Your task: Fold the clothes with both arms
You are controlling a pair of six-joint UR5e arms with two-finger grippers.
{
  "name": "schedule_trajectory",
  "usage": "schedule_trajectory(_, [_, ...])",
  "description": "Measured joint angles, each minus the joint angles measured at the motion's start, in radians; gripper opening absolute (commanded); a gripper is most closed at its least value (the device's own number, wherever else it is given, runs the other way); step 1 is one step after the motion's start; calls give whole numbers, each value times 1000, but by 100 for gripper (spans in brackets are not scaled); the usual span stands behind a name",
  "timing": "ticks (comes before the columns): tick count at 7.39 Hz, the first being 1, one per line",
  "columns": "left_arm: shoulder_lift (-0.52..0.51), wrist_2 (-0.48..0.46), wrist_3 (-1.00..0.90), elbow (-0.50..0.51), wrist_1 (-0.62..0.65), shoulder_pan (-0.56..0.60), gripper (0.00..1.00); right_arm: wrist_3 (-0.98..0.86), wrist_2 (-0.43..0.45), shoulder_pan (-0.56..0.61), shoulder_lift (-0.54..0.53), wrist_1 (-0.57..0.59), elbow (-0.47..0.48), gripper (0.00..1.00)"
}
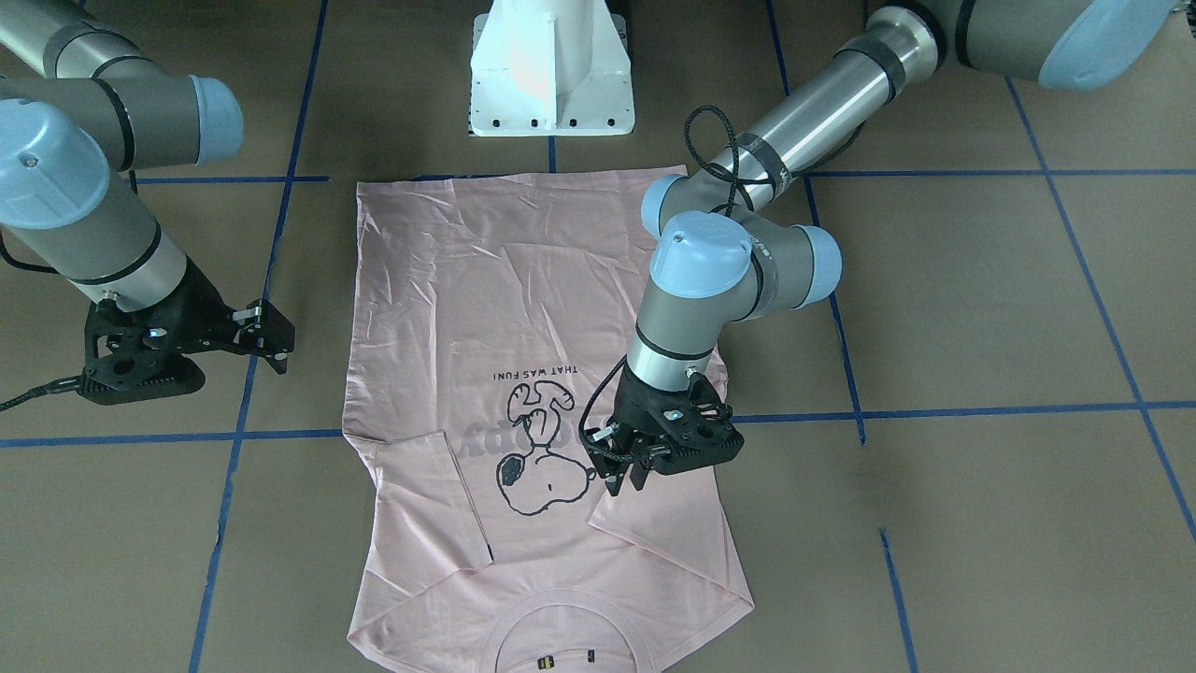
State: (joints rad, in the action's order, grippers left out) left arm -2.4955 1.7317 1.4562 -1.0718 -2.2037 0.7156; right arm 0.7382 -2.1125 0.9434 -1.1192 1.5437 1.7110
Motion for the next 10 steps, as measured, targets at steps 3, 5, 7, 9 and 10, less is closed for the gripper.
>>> schedule_trajectory(3, [45, 22, -3, -99, 23, -9, 100, 50, 1, -1, -8, -8, 18, 100])
schedule_trajectory(5, [154, 51, -10, -297, 129, -25, 100, 202, 13, -35, -94, -73, 113, 100])
schedule_trajectory(7, [275, 54, -13, -512, 291, -55, 100, 349, 67, -113, -226, -181, 221, 100])
schedule_trajectory(9, [370, 22, -64, -677, 467, -101, 100, 489, 137, -218, -310, -217, 317, 100])
schedule_trajectory(10, [418, -6, -123, -747, 522, -118, 100, 560, 185, -285, -337, -220, 359, 100])
